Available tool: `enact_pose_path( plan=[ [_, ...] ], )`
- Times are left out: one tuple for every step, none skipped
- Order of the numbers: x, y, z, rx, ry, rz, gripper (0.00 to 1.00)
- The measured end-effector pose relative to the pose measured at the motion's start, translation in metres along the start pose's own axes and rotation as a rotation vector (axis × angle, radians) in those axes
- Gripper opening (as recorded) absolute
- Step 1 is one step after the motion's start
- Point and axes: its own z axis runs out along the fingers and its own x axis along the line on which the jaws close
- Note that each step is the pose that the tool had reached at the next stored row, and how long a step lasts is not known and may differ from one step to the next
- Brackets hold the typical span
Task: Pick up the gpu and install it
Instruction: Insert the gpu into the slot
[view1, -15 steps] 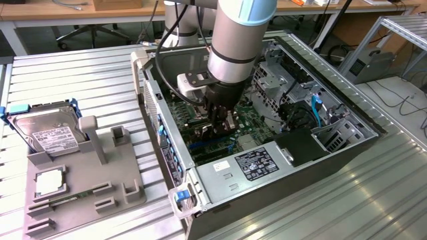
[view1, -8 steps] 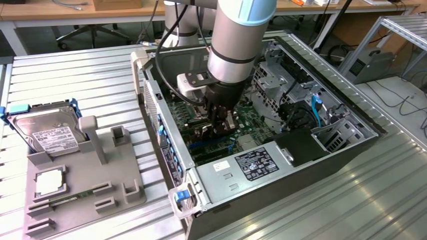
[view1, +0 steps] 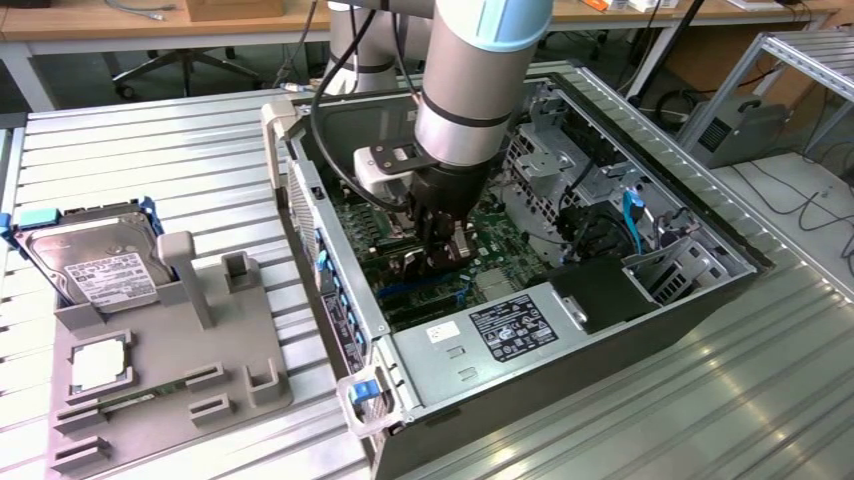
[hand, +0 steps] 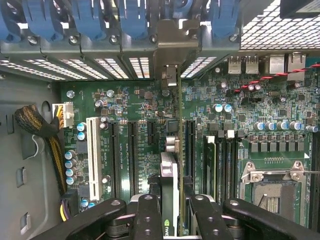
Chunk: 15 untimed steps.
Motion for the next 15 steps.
enact_pose_path(
  plan=[
    [0.0000, 0.0000, 0.0000, 0.0000, 0.0000, 0.000, 0.27],
    [0.0000, 0.0000, 0.0000, -0.0001, 0.0001, 0.000, 0.27],
    [-0.0001, 0.0001, 0.0005, 0.0000, 0.0000, 0.000, 0.27],
    [-0.0001, 0.0004, 0.0010, 0.0000, 0.0000, 0.000, 0.27],
    [-0.0001, 0.0020, 0.0024, 0.0000, 0.0000, 0.000, 0.27],
    [-0.0001, 0.0021, 0.0025, -0.0003, 0.0000, -0.010, 0.27],
    [-0.0001, 0.0022, 0.0025, -0.0005, -0.0001, -0.023, 0.27],
    [-0.0001, 0.0021, 0.0025, -0.0010, -0.0001, -0.042, 0.27],
    [-0.0001, 0.0021, 0.0026, -0.0012, -0.0002, -0.050, 0.27],
    [-0.0001, 0.0022, 0.0020, -0.0012, -0.0032, -0.050, 0.27],
    [0.0008, 0.0022, 0.0008, -0.0010, -0.0069, -0.050, 0.27],
    [0.0015, 0.0021, -0.0012, -0.0008, -0.0073, -0.049, 0.27],
    [0.0029, 0.0022, -0.0008, -0.0005, -0.0050, -0.037, 0.27],
    [0.0029, 0.0030, 0.0003, -0.0004, -0.0050, -0.032, 0.27],
    [0.0029, 0.0036, 0.0016, -0.0004, -0.0050, -0.031, 0.27]
  ],
)
